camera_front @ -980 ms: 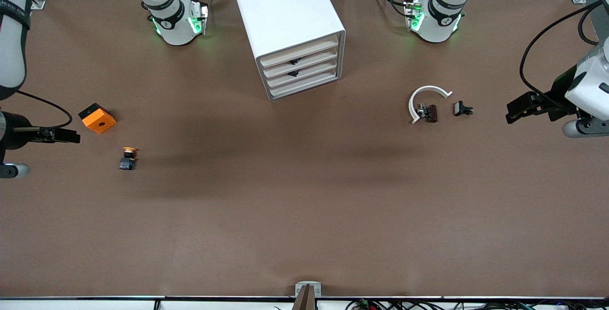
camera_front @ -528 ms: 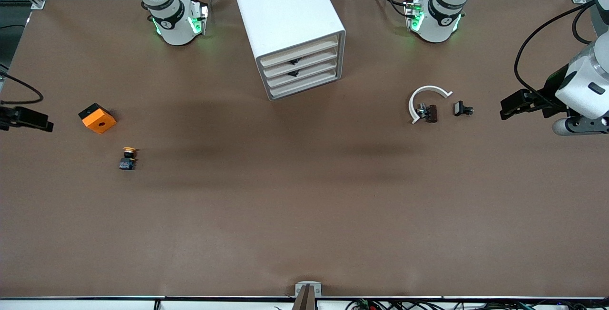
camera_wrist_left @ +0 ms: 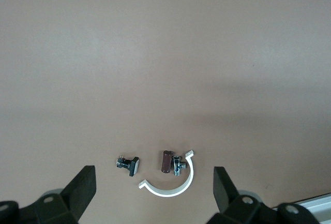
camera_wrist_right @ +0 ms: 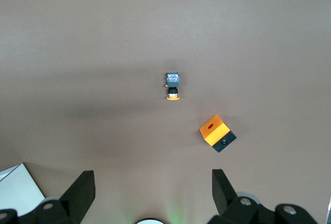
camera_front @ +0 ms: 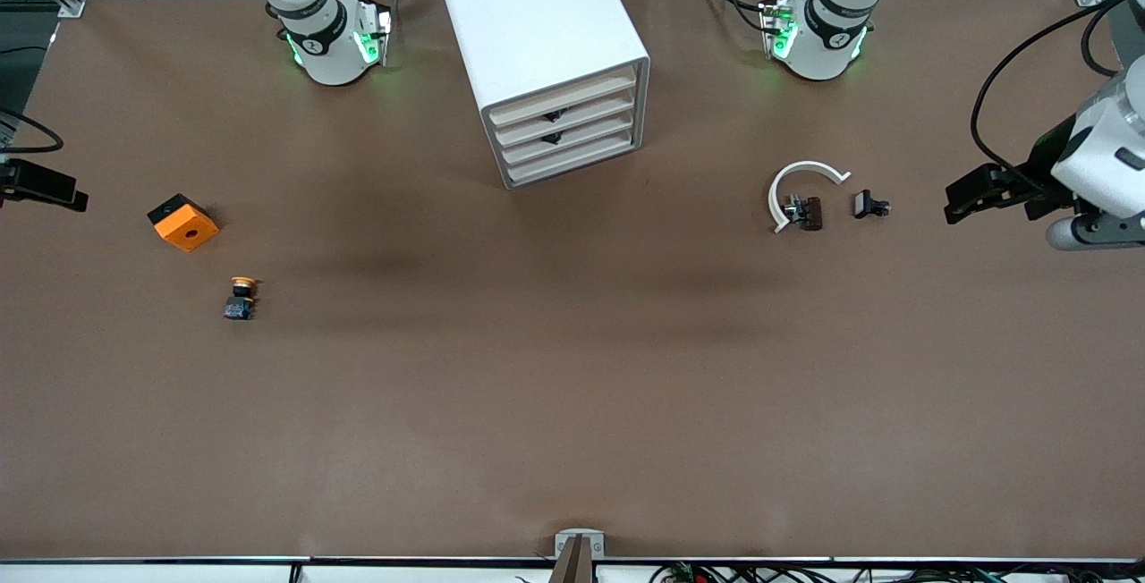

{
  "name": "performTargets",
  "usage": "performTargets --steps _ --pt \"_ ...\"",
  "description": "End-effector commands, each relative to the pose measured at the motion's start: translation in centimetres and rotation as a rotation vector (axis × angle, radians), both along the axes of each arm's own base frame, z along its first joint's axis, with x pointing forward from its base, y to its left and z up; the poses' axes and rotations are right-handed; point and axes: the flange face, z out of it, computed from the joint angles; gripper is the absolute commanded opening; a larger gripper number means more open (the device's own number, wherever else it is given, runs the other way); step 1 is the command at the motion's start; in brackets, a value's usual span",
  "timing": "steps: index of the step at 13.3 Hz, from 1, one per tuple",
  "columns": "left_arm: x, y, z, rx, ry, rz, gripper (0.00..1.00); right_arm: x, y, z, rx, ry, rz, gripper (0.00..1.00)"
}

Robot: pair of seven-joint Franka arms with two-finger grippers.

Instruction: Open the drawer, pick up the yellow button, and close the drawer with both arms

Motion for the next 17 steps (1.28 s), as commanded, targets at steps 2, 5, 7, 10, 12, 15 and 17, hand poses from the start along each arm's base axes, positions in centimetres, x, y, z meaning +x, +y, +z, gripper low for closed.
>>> performTargets --steps 2,5,7,10,12,15,17 --pt "-5.0 -0.6 1.8 0.033 -0.009 -0.016 1.0 -1.7 0.7 1.4 0.0 -0.05 0.017 1.0" --pt "-7.6 -1.3 0.7 0.018 -0.054 -0.011 1.0 -3.0 1.1 1.1 0.006 -0.029 0.03 1.0" --pt "-9.2 -1.5 -0.1 -0.002 -0.084 -0.001 1.0 -3.3 1.0 1.2 0.006 -0.026 0.029 1.0" --pt "-9.5 -1.8 0.0 0.001 -0.074 -0.007 1.0 -5.1 1.4 2.0 0.008 -0.039 0.035 1.0" --pt "-9.4 -2.1 0.0 0.001 -0.074 -0.01 1.0 -6.8 2.0 1.6 0.01 -0.069 0.047 1.0" --pt "-9.2 -2.1 0.0 -0.001 -0.075 0.006 1.0 -9.3 1.9 0.8 0.012 -0.1 0.046 1.0" --pt "-9.1 -2.1 0.2 -0.002 -0.08 0.02 1.0 -10.2 1.8 0.6 0.012 -0.115 0.044 1.0"
